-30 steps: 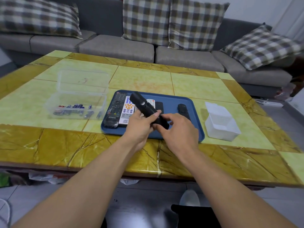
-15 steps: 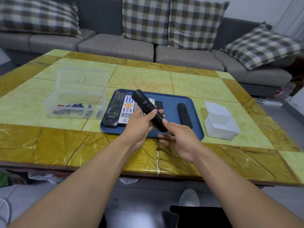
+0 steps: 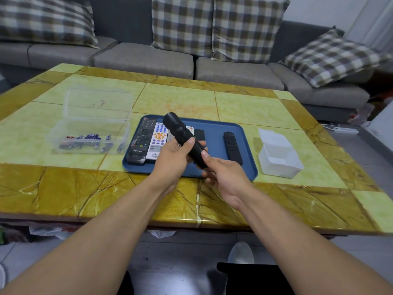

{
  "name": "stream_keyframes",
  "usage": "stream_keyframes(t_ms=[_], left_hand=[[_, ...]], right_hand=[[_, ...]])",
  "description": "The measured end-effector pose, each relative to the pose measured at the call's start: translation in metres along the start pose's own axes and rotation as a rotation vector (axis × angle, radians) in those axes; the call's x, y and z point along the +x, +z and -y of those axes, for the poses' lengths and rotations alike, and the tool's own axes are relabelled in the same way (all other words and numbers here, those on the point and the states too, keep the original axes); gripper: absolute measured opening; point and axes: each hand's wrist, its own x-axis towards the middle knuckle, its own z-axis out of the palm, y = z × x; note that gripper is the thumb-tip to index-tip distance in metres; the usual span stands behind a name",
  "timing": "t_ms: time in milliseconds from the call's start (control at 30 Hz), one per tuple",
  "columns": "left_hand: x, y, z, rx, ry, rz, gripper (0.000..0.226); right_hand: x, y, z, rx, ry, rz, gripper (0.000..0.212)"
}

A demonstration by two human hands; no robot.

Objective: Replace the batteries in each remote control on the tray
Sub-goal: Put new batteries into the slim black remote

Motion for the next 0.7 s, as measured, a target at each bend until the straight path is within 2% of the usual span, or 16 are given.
stream_keyframes(t_ms=[67, 200, 267, 533, 700], left_hand=[[0.0, -0.001, -0.001, -0.033, -0.007, 0.007, 0.018], [0.001, -0.003, -0.007, -0.191, -0.069, -0.011, 0.02], [0.001, -0.003, -0.009, -0.227, -0.081, -0.014, 0.02], [0.003, -0.006, -0.009, -0.061, -0.014, -0.023, 0.024], [0.003, -0.009, -0.014, -0.111, -0.021, -0.044, 0.03]], right_hand=[[-0.001, 0.001, 0.001, 0.025, -0.019, 0.04, 0.03], [-0.004, -0.004, 0.008, 0.182, 0.002, 0.266, 0.027], [-0.005, -0.005, 0.01, 0.217, 0.005, 0.319, 0.028], [-0.001, 0.004, -0.002, 0.272, -0.047, 0.221, 0.025], [-0.002, 0.01, -0.003, 0.214, -0.128, 0.152, 0.027]])
